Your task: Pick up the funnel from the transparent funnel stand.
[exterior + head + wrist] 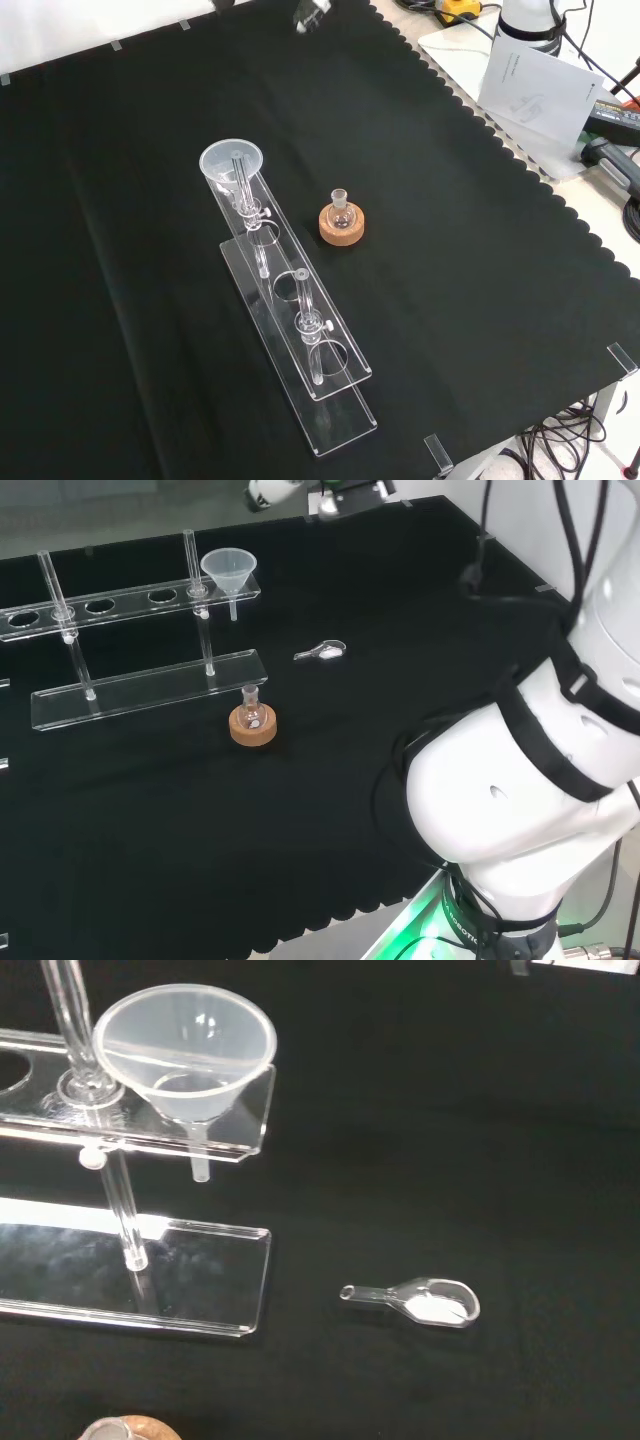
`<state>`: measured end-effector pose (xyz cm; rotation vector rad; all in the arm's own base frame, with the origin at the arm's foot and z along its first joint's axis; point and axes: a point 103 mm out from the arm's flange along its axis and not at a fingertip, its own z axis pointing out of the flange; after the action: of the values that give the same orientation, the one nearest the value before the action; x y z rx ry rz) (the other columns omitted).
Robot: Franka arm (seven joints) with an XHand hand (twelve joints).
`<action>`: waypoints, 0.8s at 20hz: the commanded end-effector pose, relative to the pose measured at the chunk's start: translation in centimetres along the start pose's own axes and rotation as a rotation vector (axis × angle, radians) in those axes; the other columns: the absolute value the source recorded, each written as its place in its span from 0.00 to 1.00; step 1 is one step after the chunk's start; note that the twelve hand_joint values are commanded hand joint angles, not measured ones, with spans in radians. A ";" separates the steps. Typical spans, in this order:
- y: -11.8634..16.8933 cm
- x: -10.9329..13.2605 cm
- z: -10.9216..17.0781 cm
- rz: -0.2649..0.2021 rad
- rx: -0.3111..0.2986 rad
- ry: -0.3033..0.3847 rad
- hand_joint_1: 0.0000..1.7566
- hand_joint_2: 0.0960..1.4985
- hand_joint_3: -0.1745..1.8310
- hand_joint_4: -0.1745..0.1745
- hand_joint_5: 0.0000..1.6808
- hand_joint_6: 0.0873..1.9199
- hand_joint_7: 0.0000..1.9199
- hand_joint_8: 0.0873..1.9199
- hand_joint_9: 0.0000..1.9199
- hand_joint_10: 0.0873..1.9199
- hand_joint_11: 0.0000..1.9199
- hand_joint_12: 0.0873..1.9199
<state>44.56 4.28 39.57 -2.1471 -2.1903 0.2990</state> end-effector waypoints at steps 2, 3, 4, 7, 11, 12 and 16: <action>4.0 4.9 2.0 -0.041 0.044 -0.078 0.24 0.60 0.21 0.48 0.14 0.00 0.00 0.17 0.07 0.35 0.01 0.75; 4.2 5.2 2.2 -0.042 0.053 -0.077 0.25 0.59 0.20 0.48 0.14 0.00 0.00 0.16 0.06 0.35 0.01 0.75; 4.5 5.3 2.4 -0.041 0.064 -0.079 0.26 0.58 0.20 0.48 0.13 0.00 0.00 0.14 0.06 0.35 0.01 0.76; 5.3 5.7 3.2 -0.034 0.098 -0.084 0.28 0.55 0.20 0.48 0.12 0.00 0.00 0.10 0.05 0.37 0.03 0.77; 6.5 6.1 4.2 -0.038 0.145 -0.100 0.30 0.53 0.20 0.48 0.10 0.00 0.00 0.08 0.03 0.38 0.05 0.77; 6.8 6.2 4.4 -0.035 0.156 -0.101 0.30 0.52 0.20 0.48 0.10 0.00 0.00 0.08 0.03 0.38 0.05 0.78; 7.9 6.6 5.3 -0.032 0.193 -0.117 0.31 0.50 0.20 0.48 0.08 0.00 0.00 0.03 0.01 0.40 0.07 0.79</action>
<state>48.75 9.60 36.65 -2.0769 -2.2285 0.4433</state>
